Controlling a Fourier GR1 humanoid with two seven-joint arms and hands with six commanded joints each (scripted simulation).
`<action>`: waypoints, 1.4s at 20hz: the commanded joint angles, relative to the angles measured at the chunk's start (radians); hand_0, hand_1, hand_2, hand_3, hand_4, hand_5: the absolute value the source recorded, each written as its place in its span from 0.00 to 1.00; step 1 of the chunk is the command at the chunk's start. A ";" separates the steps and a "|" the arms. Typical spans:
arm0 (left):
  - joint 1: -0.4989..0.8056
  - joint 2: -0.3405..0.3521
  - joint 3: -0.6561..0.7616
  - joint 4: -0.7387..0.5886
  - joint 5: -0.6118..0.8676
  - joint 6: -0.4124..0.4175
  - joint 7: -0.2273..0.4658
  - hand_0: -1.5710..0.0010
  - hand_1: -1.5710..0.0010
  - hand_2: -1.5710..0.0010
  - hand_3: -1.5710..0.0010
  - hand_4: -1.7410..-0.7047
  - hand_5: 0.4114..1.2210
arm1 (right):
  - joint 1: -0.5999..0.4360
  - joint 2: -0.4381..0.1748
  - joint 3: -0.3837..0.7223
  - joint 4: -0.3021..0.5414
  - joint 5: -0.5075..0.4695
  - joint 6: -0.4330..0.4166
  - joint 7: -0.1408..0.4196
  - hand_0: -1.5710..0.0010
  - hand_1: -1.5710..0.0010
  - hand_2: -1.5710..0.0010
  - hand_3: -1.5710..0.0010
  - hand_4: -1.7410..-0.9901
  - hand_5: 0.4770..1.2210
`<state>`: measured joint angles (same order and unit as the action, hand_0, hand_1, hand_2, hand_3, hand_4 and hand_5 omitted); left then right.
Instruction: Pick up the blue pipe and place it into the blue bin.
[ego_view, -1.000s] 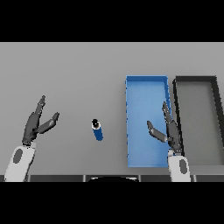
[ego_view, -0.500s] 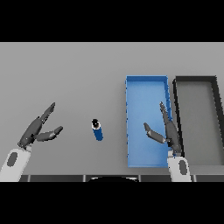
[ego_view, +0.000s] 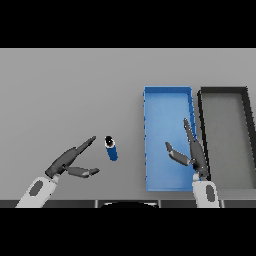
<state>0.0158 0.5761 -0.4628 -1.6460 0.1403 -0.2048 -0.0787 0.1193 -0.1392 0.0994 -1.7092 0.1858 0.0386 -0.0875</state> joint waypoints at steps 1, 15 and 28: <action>-0.020 -0.015 -0.007 0.013 -0.004 0.000 0.020 1.00 1.00 1.00 1.00 0.58 0.05 | -0.009 0.005 -0.001 0.000 -0.001 -0.005 0.006 1.00 1.00 1.00 1.00 0.71 0.19; -0.177 -0.258 -0.087 0.239 -0.141 0.084 0.005 1.00 1.00 1.00 1.00 0.67 0.01 | 0.008 -0.003 -0.015 -0.015 -0.006 -0.009 -0.011 1.00 1.00 1.00 1.00 0.69 0.23; -0.174 -0.395 -0.079 0.294 -0.045 0.055 -0.078 0.32 0.27 0.23 0.24 0.16 0.80 | 0.020 -0.008 -0.015 -0.019 -0.014 0.003 -0.027 1.00 1.00 1.00 1.00 0.68 0.25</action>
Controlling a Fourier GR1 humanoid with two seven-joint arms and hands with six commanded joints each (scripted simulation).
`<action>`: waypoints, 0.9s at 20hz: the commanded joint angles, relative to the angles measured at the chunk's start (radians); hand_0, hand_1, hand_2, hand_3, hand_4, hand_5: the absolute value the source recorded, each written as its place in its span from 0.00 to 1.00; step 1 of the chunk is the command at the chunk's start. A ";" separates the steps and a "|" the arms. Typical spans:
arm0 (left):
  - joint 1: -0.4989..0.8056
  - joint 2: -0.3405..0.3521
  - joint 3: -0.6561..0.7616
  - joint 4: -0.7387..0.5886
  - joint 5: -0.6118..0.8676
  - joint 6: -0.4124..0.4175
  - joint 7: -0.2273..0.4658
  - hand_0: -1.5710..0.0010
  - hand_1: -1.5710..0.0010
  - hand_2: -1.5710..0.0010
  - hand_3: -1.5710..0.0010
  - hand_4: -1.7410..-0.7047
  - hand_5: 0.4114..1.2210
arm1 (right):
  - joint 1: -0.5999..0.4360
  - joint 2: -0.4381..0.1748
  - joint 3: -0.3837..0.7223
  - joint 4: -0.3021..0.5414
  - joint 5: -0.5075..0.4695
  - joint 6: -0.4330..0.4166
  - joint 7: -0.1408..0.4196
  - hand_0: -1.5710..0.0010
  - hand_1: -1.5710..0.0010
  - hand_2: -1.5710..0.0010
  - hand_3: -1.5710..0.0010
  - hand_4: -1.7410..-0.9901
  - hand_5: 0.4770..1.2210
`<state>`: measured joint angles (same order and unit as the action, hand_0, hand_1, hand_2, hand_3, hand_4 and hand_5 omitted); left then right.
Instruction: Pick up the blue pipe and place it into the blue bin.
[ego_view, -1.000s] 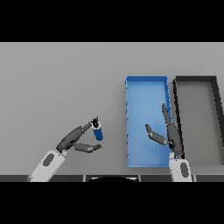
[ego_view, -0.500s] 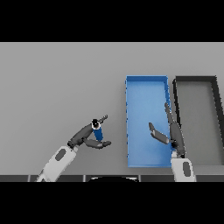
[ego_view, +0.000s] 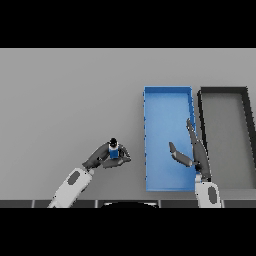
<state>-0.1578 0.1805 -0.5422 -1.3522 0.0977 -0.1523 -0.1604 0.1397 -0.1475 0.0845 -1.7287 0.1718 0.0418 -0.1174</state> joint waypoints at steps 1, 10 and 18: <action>0.003 -0.001 -0.009 -0.006 -0.019 0.019 -0.001 0.25 0.21 0.18 0.19 0.18 0.84 | -0.007 0.002 0.001 0.008 0.001 0.001 0.019 1.00 1.00 1.00 1.00 0.68 0.24; -0.005 -0.048 0.010 -0.130 -0.047 0.044 -0.034 0.03 0.03 0.02 0.03 0.26 0.98 | -0.030 0.010 -0.003 0.027 -0.009 0.002 0.034 1.00 1.00 1.00 1.00 0.69 0.21; -0.075 -0.075 0.017 -0.243 -0.043 -0.014 0.059 0.01 0.00 0.00 0.00 0.26 1.00 | -0.027 -0.015 -0.010 0.021 0.018 -0.008 0.021 1.00 1.00 1.00 1.00 0.77 0.22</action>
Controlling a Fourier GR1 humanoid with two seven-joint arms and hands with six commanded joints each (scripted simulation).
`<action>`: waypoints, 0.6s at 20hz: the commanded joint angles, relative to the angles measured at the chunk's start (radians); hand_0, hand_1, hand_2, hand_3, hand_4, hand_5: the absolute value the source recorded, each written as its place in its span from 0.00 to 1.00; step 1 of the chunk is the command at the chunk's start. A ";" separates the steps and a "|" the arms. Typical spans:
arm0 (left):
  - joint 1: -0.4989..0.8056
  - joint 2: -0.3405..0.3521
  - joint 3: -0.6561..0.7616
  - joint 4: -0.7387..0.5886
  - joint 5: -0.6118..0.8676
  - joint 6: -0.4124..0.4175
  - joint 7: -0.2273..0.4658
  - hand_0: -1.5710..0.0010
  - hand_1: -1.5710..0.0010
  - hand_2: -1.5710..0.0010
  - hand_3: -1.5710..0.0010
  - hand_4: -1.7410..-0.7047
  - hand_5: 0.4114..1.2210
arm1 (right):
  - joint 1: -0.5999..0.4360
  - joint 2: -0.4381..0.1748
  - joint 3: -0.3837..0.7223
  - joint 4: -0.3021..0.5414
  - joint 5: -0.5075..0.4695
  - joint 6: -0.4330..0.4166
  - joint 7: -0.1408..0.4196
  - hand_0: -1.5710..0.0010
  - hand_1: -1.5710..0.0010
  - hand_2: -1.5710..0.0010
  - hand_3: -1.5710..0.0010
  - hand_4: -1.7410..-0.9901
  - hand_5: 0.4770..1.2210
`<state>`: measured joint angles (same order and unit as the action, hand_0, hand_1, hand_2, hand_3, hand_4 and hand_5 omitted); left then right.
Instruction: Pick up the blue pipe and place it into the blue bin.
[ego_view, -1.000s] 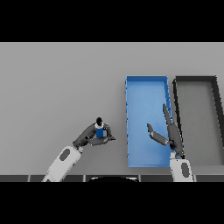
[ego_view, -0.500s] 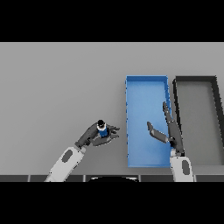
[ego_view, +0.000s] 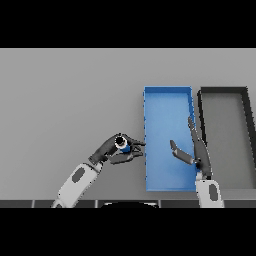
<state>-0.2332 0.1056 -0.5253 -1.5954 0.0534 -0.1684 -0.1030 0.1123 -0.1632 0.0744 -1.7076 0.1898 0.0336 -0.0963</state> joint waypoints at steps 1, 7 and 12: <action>-0.011 -0.004 0.002 0.000 -0.005 -0.001 0.029 0.00 0.00 0.00 0.00 0.26 1.00 | 0.004 -0.001 -0.006 0.010 -0.006 0.002 -0.004 1.00 1.00 1.00 1.00 0.78 0.22; 0.013 -0.030 0.000 -0.012 -0.044 -0.018 0.049 0.00 0.00 0.00 0.00 0.27 1.00 | 0.046 0.008 0.005 -0.034 0.035 -0.036 -0.020 1.00 1.00 1.00 1.00 0.80 0.22; 0.020 -0.038 0.021 0.003 -0.059 -0.053 0.027 0.00 0.00 0.00 0.00 0.26 1.00 | 0.104 0.008 0.011 -0.114 0.062 -0.063 -0.026 1.00 1.00 0.99 1.00 0.74 0.22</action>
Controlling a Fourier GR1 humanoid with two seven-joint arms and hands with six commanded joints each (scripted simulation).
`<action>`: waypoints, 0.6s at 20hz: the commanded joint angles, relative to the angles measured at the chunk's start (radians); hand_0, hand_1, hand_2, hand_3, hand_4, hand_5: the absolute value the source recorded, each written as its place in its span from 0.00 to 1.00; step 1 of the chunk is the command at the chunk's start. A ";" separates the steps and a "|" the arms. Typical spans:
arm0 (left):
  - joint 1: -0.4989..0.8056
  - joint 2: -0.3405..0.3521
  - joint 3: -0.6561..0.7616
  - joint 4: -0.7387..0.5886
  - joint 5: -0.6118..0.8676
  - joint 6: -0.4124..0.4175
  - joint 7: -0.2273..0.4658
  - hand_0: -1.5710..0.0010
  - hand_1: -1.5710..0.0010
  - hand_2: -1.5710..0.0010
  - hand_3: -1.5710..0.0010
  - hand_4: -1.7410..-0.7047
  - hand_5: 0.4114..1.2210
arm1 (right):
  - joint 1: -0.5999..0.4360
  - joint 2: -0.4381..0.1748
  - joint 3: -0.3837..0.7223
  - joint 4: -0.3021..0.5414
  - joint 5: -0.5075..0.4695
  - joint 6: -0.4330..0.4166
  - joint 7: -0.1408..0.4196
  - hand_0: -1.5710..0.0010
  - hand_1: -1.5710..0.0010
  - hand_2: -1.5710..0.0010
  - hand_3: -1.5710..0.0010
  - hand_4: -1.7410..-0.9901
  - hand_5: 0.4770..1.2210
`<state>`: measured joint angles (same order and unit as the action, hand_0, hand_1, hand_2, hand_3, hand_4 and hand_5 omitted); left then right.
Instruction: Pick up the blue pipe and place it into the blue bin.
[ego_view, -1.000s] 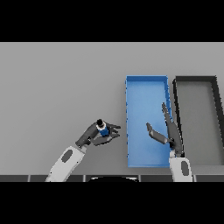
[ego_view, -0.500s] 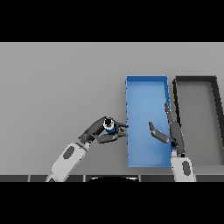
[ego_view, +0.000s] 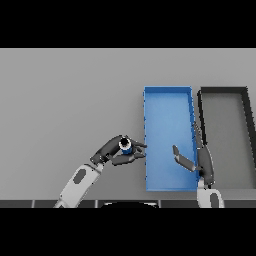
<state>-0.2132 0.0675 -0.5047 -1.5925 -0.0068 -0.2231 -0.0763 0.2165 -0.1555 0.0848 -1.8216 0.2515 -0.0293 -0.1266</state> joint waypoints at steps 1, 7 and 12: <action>-0.003 -0.008 0.000 -0.004 -0.001 -0.003 0.013 0.00 0.00 0.00 0.00 0.26 1.00 | -0.015 0.003 -0.006 -0.010 -0.070 0.042 -0.026 1.00 1.00 0.97 1.00 0.73 0.23; 0.009 -0.023 0.021 -0.012 -0.019 -0.030 0.013 0.00 0.00 0.00 0.00 0.26 1.00 | -0.117 -0.124 0.011 -0.173 -0.439 0.323 0.180 1.00 0.99 0.92 1.00 0.68 0.15; 0.016 -0.036 0.035 -0.023 -0.041 -0.048 0.035 0.00 0.00 0.00 0.00 0.26 1.00 | -0.298 -0.197 0.087 -0.241 -0.519 0.387 0.356 1.00 1.00 0.94 1.00 0.63 0.11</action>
<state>-0.1969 0.0316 -0.4690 -1.6156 -0.0491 -0.2720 -0.0422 -0.0823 -0.3527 0.1721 -2.0634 -0.2679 0.3587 0.2274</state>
